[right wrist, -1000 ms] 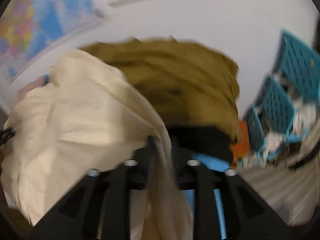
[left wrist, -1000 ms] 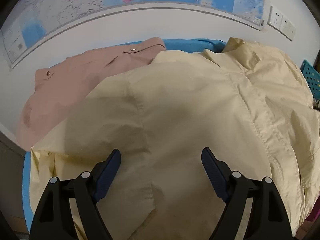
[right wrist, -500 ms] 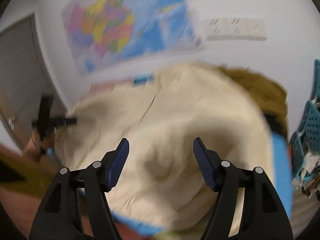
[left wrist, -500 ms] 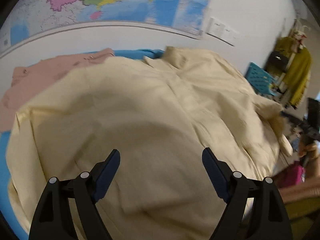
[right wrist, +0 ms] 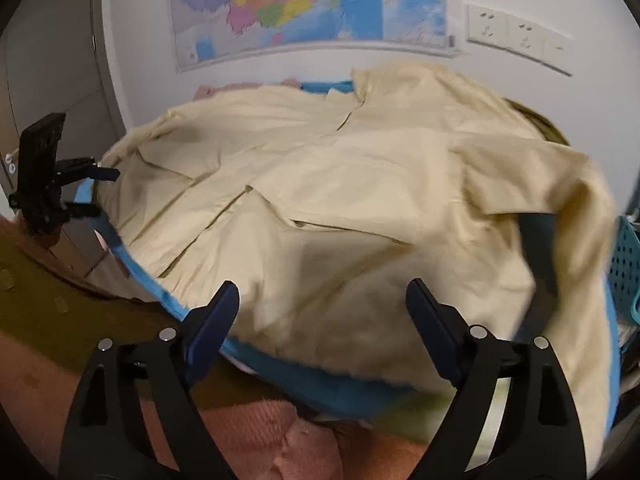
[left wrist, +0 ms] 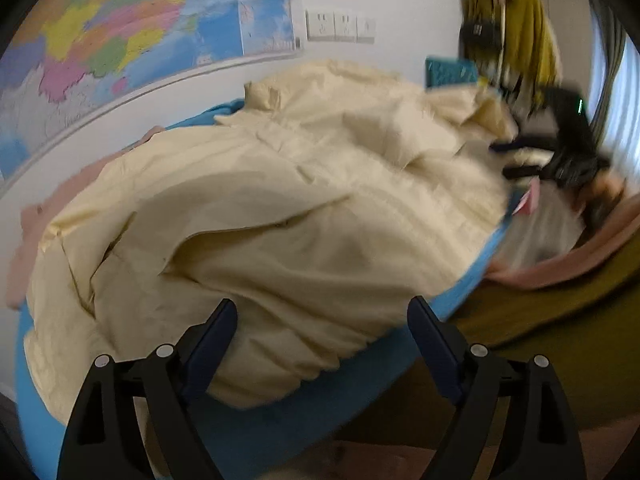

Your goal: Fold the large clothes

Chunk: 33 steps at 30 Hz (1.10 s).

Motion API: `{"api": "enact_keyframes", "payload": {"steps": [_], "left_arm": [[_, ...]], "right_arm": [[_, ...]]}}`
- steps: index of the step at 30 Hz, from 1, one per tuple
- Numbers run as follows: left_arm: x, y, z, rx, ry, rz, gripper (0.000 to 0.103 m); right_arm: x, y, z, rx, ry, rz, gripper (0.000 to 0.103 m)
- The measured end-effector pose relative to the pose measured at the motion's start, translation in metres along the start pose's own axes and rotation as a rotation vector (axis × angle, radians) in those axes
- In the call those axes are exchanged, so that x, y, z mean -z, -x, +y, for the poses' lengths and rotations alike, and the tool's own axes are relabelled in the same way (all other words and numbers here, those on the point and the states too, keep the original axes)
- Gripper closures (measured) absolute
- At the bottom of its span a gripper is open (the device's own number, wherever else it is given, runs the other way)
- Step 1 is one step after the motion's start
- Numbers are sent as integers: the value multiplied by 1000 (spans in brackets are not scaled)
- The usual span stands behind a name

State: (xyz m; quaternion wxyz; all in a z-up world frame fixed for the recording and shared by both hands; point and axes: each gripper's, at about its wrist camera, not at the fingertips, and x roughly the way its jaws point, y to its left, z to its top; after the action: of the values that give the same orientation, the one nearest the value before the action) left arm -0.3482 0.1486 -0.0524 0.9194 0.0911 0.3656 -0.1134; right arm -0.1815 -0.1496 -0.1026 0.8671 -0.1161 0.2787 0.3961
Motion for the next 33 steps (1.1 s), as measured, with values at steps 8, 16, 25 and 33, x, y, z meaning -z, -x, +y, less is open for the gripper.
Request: {"api": "enact_keyframes", "payload": {"steps": [8,16,25,33], "left_arm": [[-27,-29,38,-106,157,2,53],[-63,-51,63,-154,242,-23,56],[-49,-47,56,-185,220,-18,39],[-6,7,46,-140,224,-118,22]], "right_arm": [[-21,-12,-11,-40,-37,-67,93],[-58,-37,-36,-31,-106,-98,98],[-15,21,-42,-31,-180,-179,37],[61,57,-48,103,-226,-99,23]]}}
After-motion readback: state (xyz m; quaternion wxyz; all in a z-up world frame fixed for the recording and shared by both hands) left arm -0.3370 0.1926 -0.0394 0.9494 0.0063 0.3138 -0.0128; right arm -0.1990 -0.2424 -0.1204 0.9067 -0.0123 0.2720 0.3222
